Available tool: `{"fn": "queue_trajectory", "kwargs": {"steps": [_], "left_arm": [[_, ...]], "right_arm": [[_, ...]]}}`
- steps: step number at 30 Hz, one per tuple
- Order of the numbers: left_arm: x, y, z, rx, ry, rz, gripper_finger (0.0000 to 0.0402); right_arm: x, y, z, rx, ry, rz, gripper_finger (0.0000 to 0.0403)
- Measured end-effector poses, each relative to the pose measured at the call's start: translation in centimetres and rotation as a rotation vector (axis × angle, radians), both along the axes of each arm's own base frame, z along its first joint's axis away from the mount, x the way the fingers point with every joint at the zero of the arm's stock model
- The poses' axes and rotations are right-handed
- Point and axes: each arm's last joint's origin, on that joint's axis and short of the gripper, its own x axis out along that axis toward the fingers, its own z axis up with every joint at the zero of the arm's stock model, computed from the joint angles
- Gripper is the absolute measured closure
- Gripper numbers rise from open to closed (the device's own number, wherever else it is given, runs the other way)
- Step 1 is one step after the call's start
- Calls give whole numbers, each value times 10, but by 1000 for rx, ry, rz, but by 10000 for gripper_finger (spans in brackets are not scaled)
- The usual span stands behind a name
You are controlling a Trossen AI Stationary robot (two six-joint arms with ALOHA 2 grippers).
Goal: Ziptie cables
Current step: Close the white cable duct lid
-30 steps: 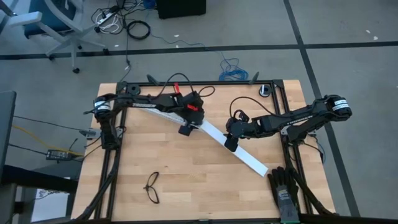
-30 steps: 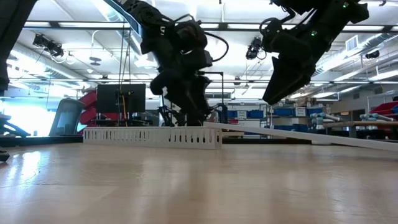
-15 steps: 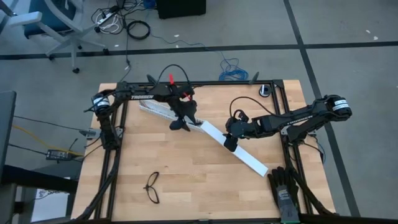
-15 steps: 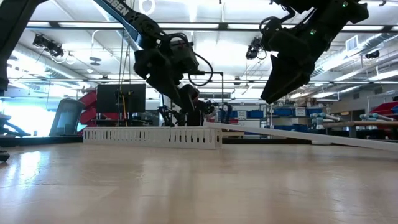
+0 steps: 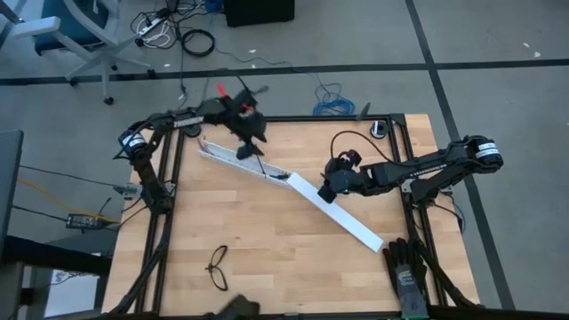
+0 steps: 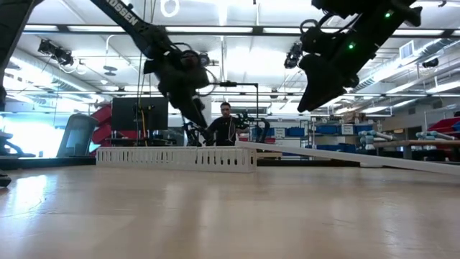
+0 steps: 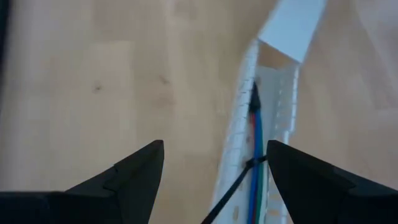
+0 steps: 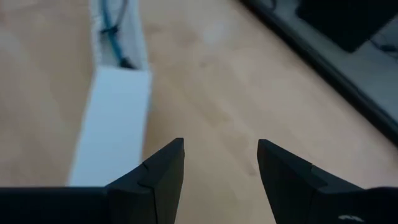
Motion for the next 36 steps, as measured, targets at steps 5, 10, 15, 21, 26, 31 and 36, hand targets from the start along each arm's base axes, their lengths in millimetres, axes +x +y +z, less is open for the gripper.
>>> {"fn": "queue_trajectory", "kwargs": {"steps": [5, 10, 15, 21, 26, 31, 36], "left_arm": [[-20, 12, 5, -210, -69, 43, 106], [-23, 1, 0, -466, -224, -87, 106], [-8, -4, -5, -338, -251, -117, 106], [17, 30, 18, 117, -326, 467, 106], [13, 48, 29, 246, -394, 841, 106], [10, 48, 24, 257, -331, 853, 106], [6, 9, 27, 576, -255, 927, 106]], "right_arm": [[-1, -9, -2, -8, -14, -46, 213], [-7, -14, -16, -9, 16, -64, 213], [-10, -17, -24, -9, 15, -75, 213], [-8, -20, -24, -27, -27, -63, 213], [-7, -20, -23, -37, -37, -53, 213], [-7, -20, -23, -35, -36, -53, 213], [-6, -20, -23, -35, -39, -53, 213]]}}
